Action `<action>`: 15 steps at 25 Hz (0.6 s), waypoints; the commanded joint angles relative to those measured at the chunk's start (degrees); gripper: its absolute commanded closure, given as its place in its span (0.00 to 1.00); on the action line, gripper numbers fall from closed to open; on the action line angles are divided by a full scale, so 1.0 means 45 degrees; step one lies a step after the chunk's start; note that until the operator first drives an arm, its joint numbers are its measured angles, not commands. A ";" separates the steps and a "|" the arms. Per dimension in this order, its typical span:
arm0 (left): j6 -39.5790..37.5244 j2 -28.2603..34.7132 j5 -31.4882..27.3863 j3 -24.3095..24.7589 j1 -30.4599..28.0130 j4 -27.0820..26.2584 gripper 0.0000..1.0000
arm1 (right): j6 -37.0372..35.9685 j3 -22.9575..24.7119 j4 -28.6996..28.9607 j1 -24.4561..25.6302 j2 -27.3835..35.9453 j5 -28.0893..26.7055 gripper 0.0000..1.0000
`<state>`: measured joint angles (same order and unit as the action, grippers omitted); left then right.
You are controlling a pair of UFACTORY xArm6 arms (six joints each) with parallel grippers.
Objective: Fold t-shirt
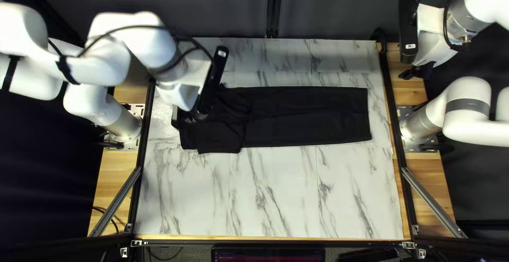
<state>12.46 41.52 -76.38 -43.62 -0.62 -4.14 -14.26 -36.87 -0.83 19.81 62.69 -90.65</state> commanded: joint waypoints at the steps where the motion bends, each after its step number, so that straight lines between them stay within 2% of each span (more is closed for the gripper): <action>1: -0.0327 -0.0149 -0.1040 -0.1159 -0.0105 0.0474 0.00 | 0.0000 0.0000 0.0000 0.0000 0.0000 0.0000 0.00; 6: -0.0795 -0.0717 -0.0108 -0.1024 -0.0256 0.0834 0.00 | 0.0000 0.0000 0.0000 0.0000 0.0000 0.0000 0.00; 8: -0.1216 -0.0635 -0.0006 -0.0823 -0.0209 0.1150 0.00 | 0.0000 0.0000 0.0000 0.0000 0.0000 0.0000 0.00; 15: -0.1216 -0.0635 -0.0006 -0.0823 -0.0209 0.1150 0.00 | 0.0000 0.0000 0.0000 0.0000 0.0000 0.0000 0.00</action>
<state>7.00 38.66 -76.41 -47.32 -1.56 1.03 -14.26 -36.87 -0.83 19.81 62.69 -90.65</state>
